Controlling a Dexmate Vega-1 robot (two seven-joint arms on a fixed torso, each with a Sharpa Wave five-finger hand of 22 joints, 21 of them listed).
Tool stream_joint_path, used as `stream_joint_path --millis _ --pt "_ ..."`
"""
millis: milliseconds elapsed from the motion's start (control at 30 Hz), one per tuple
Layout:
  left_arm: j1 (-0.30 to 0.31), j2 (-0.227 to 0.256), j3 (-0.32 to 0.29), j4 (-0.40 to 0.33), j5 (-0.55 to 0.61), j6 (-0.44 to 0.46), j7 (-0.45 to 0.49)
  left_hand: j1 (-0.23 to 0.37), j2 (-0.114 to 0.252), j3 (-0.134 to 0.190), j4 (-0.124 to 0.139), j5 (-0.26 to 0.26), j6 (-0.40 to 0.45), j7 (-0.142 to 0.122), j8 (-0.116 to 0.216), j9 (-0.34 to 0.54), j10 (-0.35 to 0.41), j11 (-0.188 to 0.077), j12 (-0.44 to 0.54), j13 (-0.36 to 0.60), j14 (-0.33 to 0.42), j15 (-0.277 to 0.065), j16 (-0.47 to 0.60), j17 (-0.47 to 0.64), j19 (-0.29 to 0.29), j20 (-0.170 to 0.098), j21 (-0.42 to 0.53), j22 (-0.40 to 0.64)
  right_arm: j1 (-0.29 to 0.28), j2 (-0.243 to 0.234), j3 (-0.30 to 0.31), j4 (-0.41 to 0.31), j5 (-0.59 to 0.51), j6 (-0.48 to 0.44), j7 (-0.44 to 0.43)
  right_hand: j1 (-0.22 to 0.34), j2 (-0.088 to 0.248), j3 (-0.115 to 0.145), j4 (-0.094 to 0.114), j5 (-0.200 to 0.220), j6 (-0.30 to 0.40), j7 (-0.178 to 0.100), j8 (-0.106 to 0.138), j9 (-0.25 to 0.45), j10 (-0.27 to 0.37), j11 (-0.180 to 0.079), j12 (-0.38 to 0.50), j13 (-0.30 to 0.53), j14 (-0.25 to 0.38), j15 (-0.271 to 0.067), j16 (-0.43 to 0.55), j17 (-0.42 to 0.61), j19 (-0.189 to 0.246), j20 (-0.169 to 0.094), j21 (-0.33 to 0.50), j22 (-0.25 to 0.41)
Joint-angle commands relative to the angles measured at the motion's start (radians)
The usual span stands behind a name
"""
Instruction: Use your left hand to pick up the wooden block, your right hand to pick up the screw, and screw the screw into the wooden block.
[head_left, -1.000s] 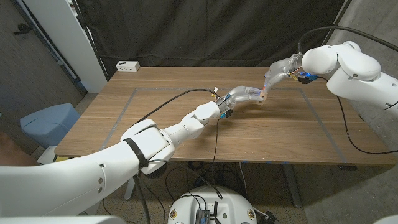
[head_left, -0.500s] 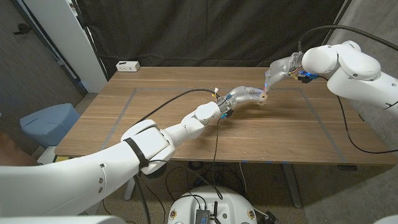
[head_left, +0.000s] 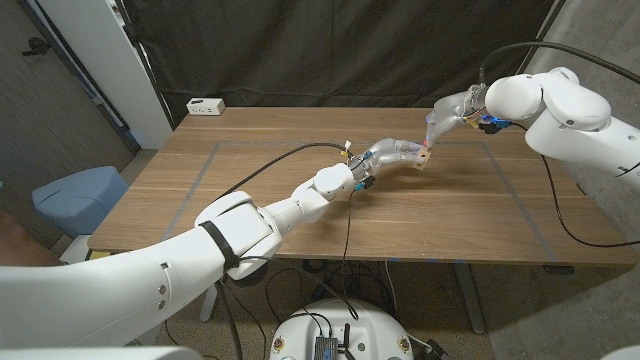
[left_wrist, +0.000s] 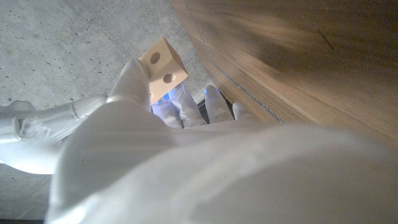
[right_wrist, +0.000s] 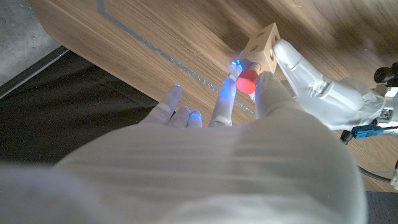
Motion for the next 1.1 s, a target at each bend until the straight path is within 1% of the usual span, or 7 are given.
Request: stream_joint_path --millis 33,267,767,900,1100 --pt "-0.002 -0.001 0.001 0.002 -0.001 0.003 0.001 -0.002 0.025 0.021 0.017 0.004 0.047 0.015 0.006 0.004 0.005 0.002 0.004 0.003 0.005 -0.089 -0.005 0.004 0.006 0.001 0.001 0.002 -0.011 0.000 0.005 0.004 0.004 0.005 -0.016 0.012 0.003 0.008 0.002 -0.001 0.017 0.000 0.010 0.007 0.013 -0.003 0.006 0.003 0.010 -0.016 0.009 0.006 0.009 -0.005 0.005 0.003" --pt "-0.003 -0.001 0.002 0.002 0.000 0.004 0.003 -0.002 0.024 0.021 0.017 0.004 0.049 0.015 0.006 0.004 0.005 0.002 0.004 0.003 0.005 -0.088 -0.005 0.004 0.006 0.001 0.001 0.002 -0.014 0.003 0.006 0.010 0.005 0.010 -0.027 0.013 0.006 0.012 0.007 -0.003 0.044 0.000 0.026 0.013 0.023 -0.013 0.008 0.003 0.015 -0.018 0.011 0.008 0.011 -0.007 0.005 0.003" --pt "-0.007 -0.004 0.003 0.007 -0.004 0.013 -0.001 -0.003 0.025 0.021 0.018 0.004 0.049 0.018 0.006 0.004 0.004 0.002 0.004 0.003 0.005 -0.087 -0.005 0.005 0.005 0.001 0.001 0.002 -0.027 0.004 0.010 0.011 0.004 0.012 -0.055 0.017 0.010 0.017 0.011 -0.004 0.092 -0.001 0.056 0.025 0.053 -0.024 0.015 0.003 0.033 -0.029 0.017 0.010 0.026 -0.013 0.007 0.003" --pt "-0.008 -0.003 0.003 0.007 -0.004 0.013 -0.001 -0.003 0.025 0.021 0.018 0.005 0.047 0.017 0.005 0.004 0.003 0.002 0.004 0.003 0.005 -0.087 -0.006 0.004 0.006 0.001 0.001 0.002 -0.027 0.005 0.009 0.009 0.001 0.009 -0.058 0.017 0.013 0.018 0.013 -0.005 0.113 -0.001 0.069 0.030 0.059 -0.026 0.015 0.003 0.040 -0.031 0.019 0.011 0.032 -0.017 0.008 0.003" --pt "-0.009 -0.003 0.003 0.008 -0.005 0.013 -0.003 -0.002 0.025 0.022 0.018 0.005 0.048 0.016 0.005 0.004 0.003 0.002 0.004 0.003 0.005 -0.088 -0.006 0.004 0.006 0.001 0.001 0.002 -0.029 0.008 0.008 0.008 -0.006 0.005 -0.066 0.015 0.020 0.016 0.017 -0.006 0.143 0.008 0.087 0.035 0.077 -0.027 0.018 0.002 0.049 -0.036 0.022 0.012 0.038 -0.021 0.008 0.003"
